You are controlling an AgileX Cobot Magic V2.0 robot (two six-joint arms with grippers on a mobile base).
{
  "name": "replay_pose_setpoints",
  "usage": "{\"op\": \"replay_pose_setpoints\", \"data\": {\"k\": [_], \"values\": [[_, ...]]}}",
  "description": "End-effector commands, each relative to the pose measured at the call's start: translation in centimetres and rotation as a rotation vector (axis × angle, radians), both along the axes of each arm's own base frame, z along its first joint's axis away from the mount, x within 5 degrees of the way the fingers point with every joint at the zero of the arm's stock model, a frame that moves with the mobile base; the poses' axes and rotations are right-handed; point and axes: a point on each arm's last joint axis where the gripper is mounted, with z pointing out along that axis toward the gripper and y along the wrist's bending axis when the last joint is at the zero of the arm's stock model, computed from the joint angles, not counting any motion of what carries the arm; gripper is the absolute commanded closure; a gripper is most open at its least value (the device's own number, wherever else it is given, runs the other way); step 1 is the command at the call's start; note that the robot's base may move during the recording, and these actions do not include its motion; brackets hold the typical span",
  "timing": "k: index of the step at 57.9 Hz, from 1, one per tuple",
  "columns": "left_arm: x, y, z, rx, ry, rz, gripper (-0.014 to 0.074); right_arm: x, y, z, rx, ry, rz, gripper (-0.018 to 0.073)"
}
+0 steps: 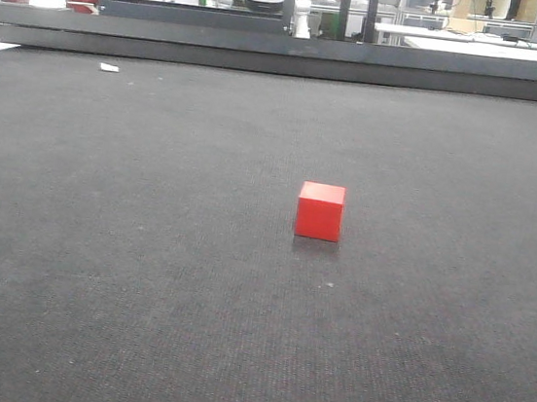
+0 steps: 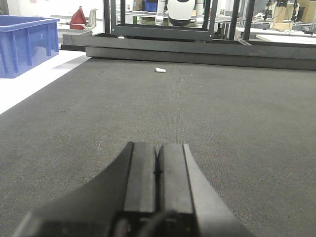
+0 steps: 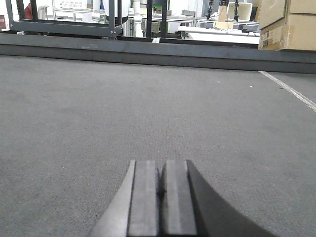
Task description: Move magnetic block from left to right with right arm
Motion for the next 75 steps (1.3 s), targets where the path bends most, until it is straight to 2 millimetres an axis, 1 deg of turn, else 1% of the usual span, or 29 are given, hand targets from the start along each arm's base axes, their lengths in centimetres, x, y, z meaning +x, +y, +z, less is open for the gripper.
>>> {"op": "replay_pose_setpoints", "data": {"k": [1, 42, 50, 54, 56, 59, 65, 70, 73, 75], "values": [[-0.1, 0.1, 0.5, -0.013, -0.085, 0.005, 0.0722, -0.2, 0.0, 1.0, -0.007, -0.113, -0.007, 0.05], [-0.1, 0.1, 0.5, -0.013, -0.085, 0.005, 0.0722, -0.2, 0.0, 1.0, -0.008, -0.114, -0.007, 0.05], [-0.1, 0.1, 0.5, -0.013, -0.085, 0.005, 0.0722, -0.3, 0.0, 1.5, -0.013, -0.174, -0.008, 0.05], [-0.1, 0.1, 0.5, -0.013, -0.085, 0.005, 0.0722, -0.5, 0.0, 2.5, -0.014, -0.21, -0.009, 0.05], [-0.1, 0.1, 0.5, -0.013, -0.085, 0.005, 0.0722, -0.7, 0.0, 3.4, -0.014, -0.221, -0.008, 0.05], [-0.1, 0.1, 0.5, -0.013, -0.085, 0.005, 0.0722, -1.1, 0.0, 5.1, -0.015, -0.23, -0.007, 0.05], [-0.1, 0.1, 0.5, -0.013, -0.085, 0.005, 0.0722, -1.6, 0.0, 8.4, -0.013, -0.177, -0.004, 0.05], [-0.1, 0.1, 0.5, -0.013, -0.085, 0.005, 0.0722, -1.3, 0.1, 10.7, -0.01, -0.125, 0.002, 0.0495], [-0.1, 0.1, 0.5, -0.013, -0.085, 0.005, 0.0722, -0.8, 0.1, 12.0, -0.005, -0.105, 0.008, 0.0456], [-0.1, 0.1, 0.5, -0.013, -0.085, 0.005, 0.0722, -0.3, 0.1, 12.6, -0.001, -0.084, 0.012, 0.0423]]}}
